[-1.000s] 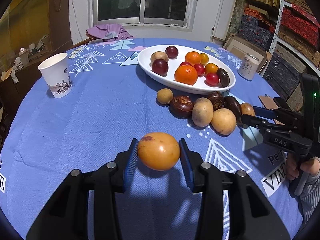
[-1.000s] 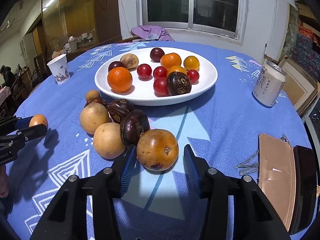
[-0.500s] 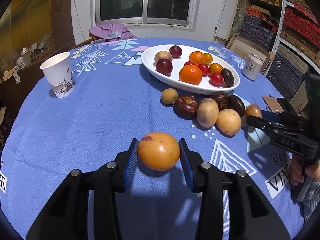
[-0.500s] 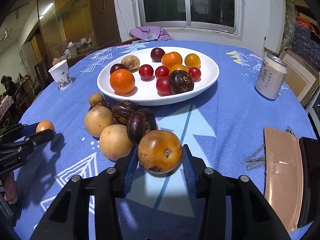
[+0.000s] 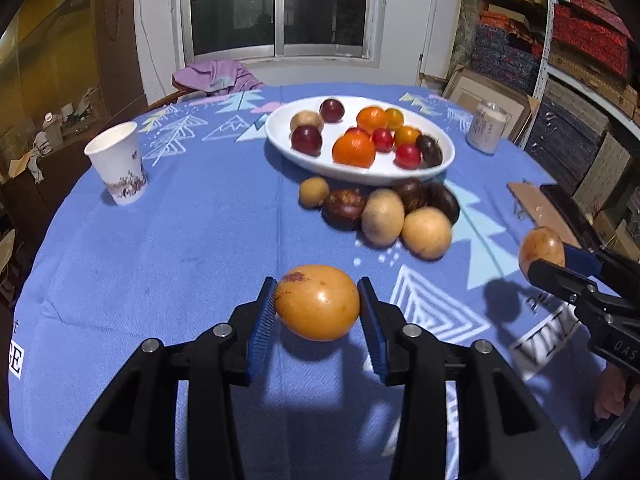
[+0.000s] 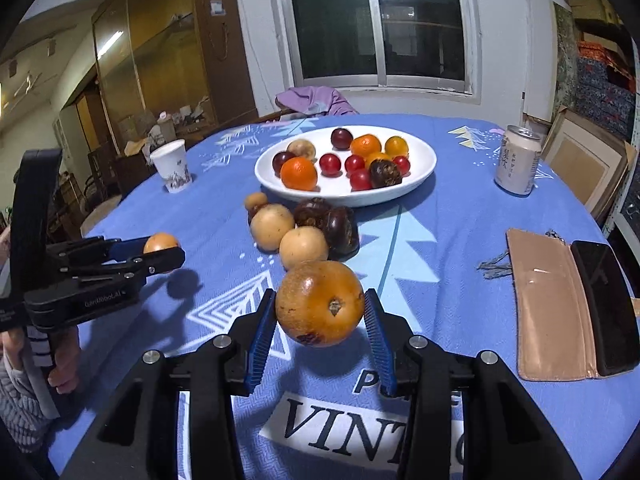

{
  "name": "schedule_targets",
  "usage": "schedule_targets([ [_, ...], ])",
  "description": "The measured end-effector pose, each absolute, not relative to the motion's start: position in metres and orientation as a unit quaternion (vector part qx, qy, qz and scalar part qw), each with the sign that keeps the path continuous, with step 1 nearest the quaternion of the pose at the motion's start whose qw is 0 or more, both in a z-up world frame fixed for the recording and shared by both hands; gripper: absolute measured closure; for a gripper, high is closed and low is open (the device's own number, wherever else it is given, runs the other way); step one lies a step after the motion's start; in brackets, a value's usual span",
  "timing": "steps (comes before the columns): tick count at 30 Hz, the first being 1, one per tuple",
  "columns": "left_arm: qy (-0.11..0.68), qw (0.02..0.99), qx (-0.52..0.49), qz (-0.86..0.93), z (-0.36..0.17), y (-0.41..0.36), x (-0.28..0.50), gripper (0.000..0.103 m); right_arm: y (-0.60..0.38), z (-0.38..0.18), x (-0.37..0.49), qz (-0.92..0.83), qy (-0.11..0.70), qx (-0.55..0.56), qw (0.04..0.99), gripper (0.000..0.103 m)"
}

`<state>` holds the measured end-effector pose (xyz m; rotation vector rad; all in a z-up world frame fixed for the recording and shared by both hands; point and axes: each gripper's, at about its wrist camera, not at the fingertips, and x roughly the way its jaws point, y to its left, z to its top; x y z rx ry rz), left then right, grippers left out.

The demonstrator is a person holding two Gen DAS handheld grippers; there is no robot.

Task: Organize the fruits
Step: 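Carry both round fruits onto the white plate and open both tools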

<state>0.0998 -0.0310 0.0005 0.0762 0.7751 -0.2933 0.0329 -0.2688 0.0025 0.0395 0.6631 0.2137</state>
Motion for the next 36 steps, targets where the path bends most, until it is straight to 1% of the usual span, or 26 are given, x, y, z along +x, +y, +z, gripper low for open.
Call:
schedule_targets([
  [3,0.367,0.919,0.027,-0.142,0.027,-0.036,0.119,0.063,-0.285,0.038,0.044,0.099,0.303,0.043,0.947,0.058],
  [7,0.339,0.931,0.032,-0.134,0.068,-0.050,0.155,0.063,-0.292,0.090,0.068,0.079,0.254,0.029,0.964,0.058],
  [11,0.340,0.931,0.027,-0.130,0.085,-0.070,0.203,0.063,-0.295,0.107,0.110,0.071,0.247,0.032,0.966,0.058],
  [14,0.353,0.927,0.023,-0.122,0.078,-0.084,0.241,0.063,-0.296,0.091,0.154,0.059,0.275,0.035,0.959,0.058],
  [19,0.394,0.912,0.020,-0.111,0.043,-0.102,0.303,0.063,-0.300,0.045,0.218,0.034,0.339,0.032,0.940,0.058],
  [25,0.422,0.900,0.015,-0.110,0.012,-0.119,0.350,0.063,-0.298,0.022,0.262,0.028,0.361,0.029,0.932,0.058],
  [28,0.410,0.905,0.035,-0.108,0.011,-0.130,0.358,0.062,-0.298,0.015,0.274,0.030,0.365,0.030,0.930,0.058],
  [30,0.407,0.905,0.036,-0.119,0.012,-0.135,0.361,0.051,-0.298,0.009,0.280,0.031,0.372,0.032,0.927,0.057],
  [32,0.409,0.904,0.040,-0.119,0.010,-0.140,0.363,0.048,-0.299,0.002,0.283,0.028,0.378,0.037,0.925,0.056],
  [36,0.414,0.901,0.033,-0.125,0.009,-0.140,0.361,0.047,-0.304,0.005,0.280,0.026,0.373,0.037,0.927,0.053],
])
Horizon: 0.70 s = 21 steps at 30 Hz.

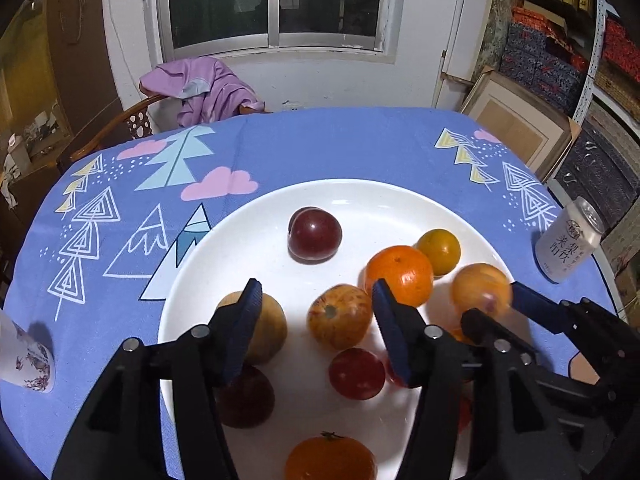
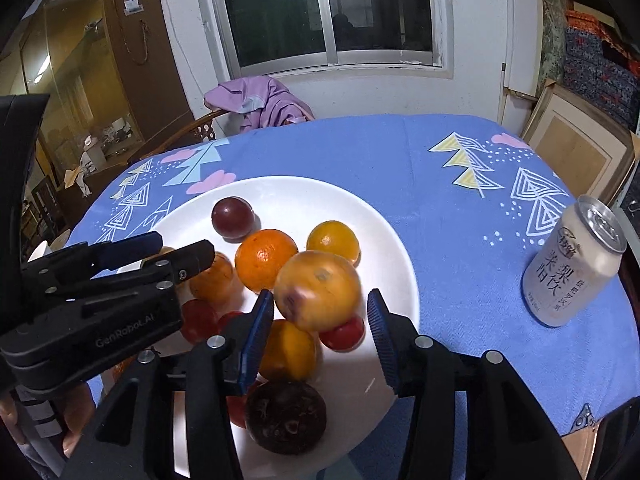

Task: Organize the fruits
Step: 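Carry both round fruits onto the white plate and open both tools, then withdraw both tools from the plate back toward the fruit pile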

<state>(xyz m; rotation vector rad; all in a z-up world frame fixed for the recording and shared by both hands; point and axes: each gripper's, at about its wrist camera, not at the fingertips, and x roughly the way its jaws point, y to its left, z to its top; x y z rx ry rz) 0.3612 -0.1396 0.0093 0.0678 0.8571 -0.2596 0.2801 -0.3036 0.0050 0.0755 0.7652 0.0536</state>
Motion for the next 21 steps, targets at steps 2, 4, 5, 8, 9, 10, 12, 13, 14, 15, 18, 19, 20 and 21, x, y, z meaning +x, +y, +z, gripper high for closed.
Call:
schedule_targets([
  [2,0.412,0.903,0.021,-0.123,0.017,-0.130,0.354,0.047,-0.308,0.020,0.270,0.026,0.356,0.044,0.933,0.053],
  [4,0.403,0.908,0.020,-0.114,0.031,-0.118,0.339,0.046,-0.311,0.042,0.253,0.033,0.333,0.052,0.941,0.053],
  [5,0.397,0.911,0.019,-0.108,0.039,-0.111,0.331,0.040,-0.312,0.053,0.242,0.036,0.319,0.056,0.945,0.050],
  [8,0.365,0.927,0.016,-0.084,0.064,-0.086,0.291,0.020,-0.311,0.087,0.196,0.046,0.271,0.064,0.959,0.034],
  [9,0.353,0.933,0.017,-0.076,0.071,-0.077,0.274,0.016,-0.309,0.094,0.178,0.051,0.258,0.064,0.963,0.031],
  [10,0.343,0.937,0.018,-0.069,0.075,-0.070,0.257,0.015,-0.308,0.097,0.164,0.053,0.250,0.061,0.965,0.029],
  [12,0.335,0.940,0.018,-0.063,0.076,-0.058,0.225,0.014,-0.303,0.094,0.130,0.055,0.238,0.056,0.968,0.026],
  [13,0.334,0.940,0.012,-0.061,0.071,-0.052,0.207,0.013,-0.301,0.088,0.118,0.052,0.236,0.053,0.969,0.022],
  [14,0.336,0.940,0.006,-0.060,0.064,-0.046,0.193,0.012,-0.299,0.082,0.106,0.047,0.234,0.047,0.970,0.021],
  [15,0.341,0.938,0.001,-0.059,0.055,-0.042,0.180,0.012,-0.297,0.074,0.095,0.040,0.233,0.041,0.971,0.021],
  [18,0.357,0.932,-0.007,-0.058,0.023,-0.035,0.151,0.012,-0.296,0.041,0.071,0.019,0.245,0.030,0.969,0.020],
  [19,0.362,0.931,-0.005,-0.053,0.013,-0.033,0.145,0.012,-0.297,0.030,0.067,0.009,0.254,0.025,0.967,0.020],
  [20,0.370,0.928,0.002,-0.050,0.003,-0.034,0.140,0.012,-0.297,0.022,0.065,0.002,0.264,0.022,0.964,0.020],
  [21,0.376,0.925,0.009,-0.050,-0.004,-0.035,0.138,0.012,-0.297,0.016,0.066,-0.002,0.273,0.019,0.962,0.020],
])
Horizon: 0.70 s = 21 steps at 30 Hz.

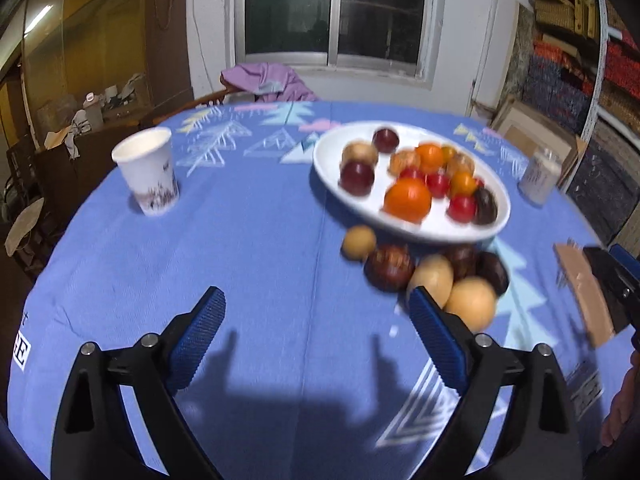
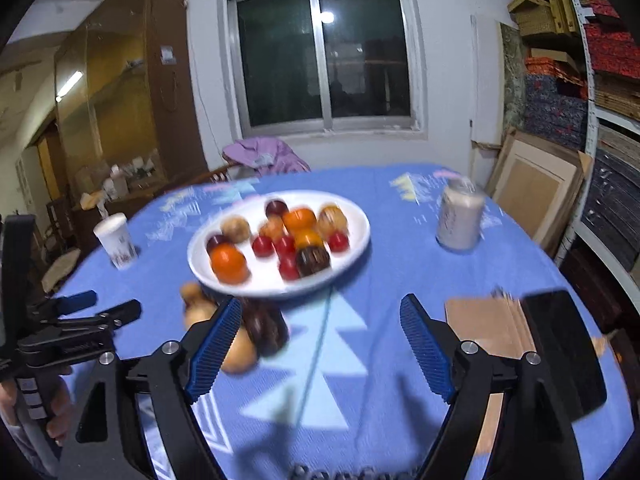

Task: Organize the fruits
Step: 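Withdraw both tools from the plate back toward the fruit pile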

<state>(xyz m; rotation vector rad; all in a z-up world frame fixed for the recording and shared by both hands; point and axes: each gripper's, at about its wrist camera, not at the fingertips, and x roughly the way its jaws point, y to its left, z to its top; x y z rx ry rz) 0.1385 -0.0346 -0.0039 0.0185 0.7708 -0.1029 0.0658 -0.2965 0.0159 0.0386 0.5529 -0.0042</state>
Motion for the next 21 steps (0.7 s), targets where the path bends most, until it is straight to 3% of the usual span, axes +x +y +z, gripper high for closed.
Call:
schedule_targets([
  [17,0.364,0.926,0.033,-0.097,-0.018,-0.068,0.153,0.012,-0.301,0.004,0.072,-0.014,0.295,0.030,0.955,0.017],
  [21,0.366,0.923,0.025,-0.115,-0.019,-0.074,0.164,0.017,-0.305,0.005,0.073,-0.012,0.300,0.043,0.953,0.017],
])
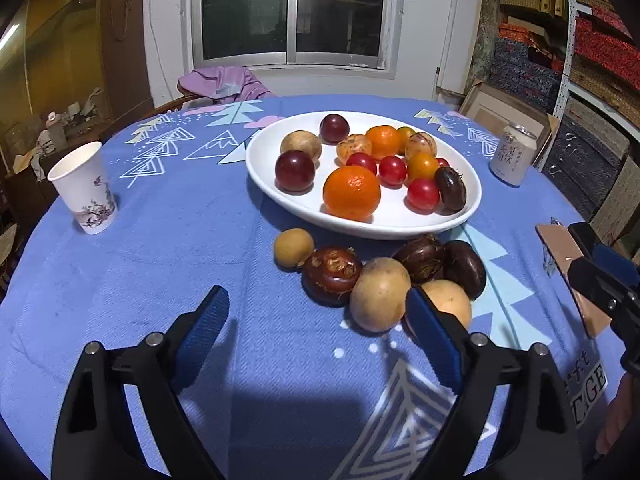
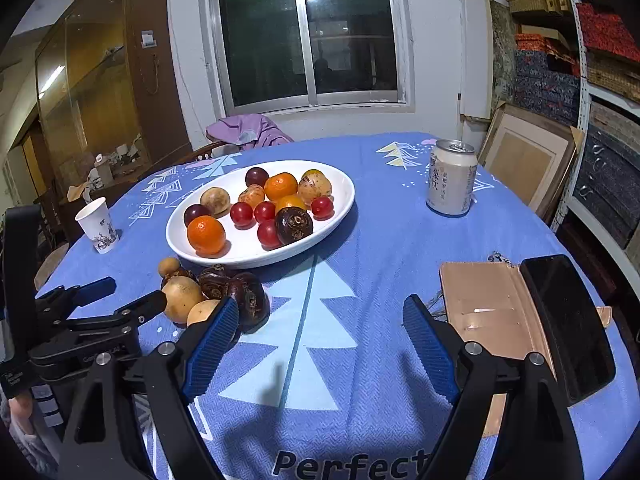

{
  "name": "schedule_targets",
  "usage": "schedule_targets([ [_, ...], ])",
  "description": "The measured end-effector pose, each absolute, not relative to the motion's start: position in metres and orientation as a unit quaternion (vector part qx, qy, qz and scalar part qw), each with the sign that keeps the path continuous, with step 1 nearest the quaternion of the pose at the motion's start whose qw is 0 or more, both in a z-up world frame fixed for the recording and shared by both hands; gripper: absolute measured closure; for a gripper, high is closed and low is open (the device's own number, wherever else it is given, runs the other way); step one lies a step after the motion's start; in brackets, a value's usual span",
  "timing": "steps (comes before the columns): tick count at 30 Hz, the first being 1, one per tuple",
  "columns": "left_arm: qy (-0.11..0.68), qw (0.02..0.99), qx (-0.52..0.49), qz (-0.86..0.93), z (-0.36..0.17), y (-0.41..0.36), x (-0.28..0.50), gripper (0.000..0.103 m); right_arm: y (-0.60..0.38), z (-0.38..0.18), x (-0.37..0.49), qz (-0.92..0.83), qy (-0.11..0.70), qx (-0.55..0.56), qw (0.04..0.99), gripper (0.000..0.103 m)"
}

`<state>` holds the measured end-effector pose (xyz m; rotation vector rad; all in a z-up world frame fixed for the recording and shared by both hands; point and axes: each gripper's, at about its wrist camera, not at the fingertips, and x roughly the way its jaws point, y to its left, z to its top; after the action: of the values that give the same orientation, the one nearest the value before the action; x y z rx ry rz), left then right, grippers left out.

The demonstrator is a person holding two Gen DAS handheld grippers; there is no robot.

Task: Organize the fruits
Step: 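Withdraw both tools from the plate back toward the fruit pile, then move the left tool to the light brown potato-like fruit and grasp it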

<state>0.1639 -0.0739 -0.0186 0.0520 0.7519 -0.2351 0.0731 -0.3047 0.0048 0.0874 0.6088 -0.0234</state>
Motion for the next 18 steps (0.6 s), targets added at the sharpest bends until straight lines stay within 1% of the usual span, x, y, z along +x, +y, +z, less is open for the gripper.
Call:
schedule_targets([
  [2,0.370,0.921,0.028,-0.121,-0.021,-0.078,0.168,0.020,-0.305,0.005,0.074,-0.008,0.302,0.048,0.952,0.017],
  [5,0.375,0.916,0.033,-0.139,-0.023,-0.084,0.170,0.030,-0.304,0.004,0.073,-0.006,0.303,0.046,0.952,0.017],
  [11,0.374,0.912,0.040,-0.162,-0.024,-0.094,0.174,0.031,-0.302,0.004,0.074,-0.004,0.305,0.043,0.951,0.017],
  [16,0.374,0.909,0.037,-0.177,-0.024,-0.099,0.177,0.035,-0.302,0.004,0.075,-0.003,0.308,0.045,0.950,0.017],
  [18,0.376,0.908,0.032,-0.183,-0.024,-0.099,0.180,0.039,-0.301,0.004,0.075,-0.002,0.308,0.045,0.950,0.017],
])
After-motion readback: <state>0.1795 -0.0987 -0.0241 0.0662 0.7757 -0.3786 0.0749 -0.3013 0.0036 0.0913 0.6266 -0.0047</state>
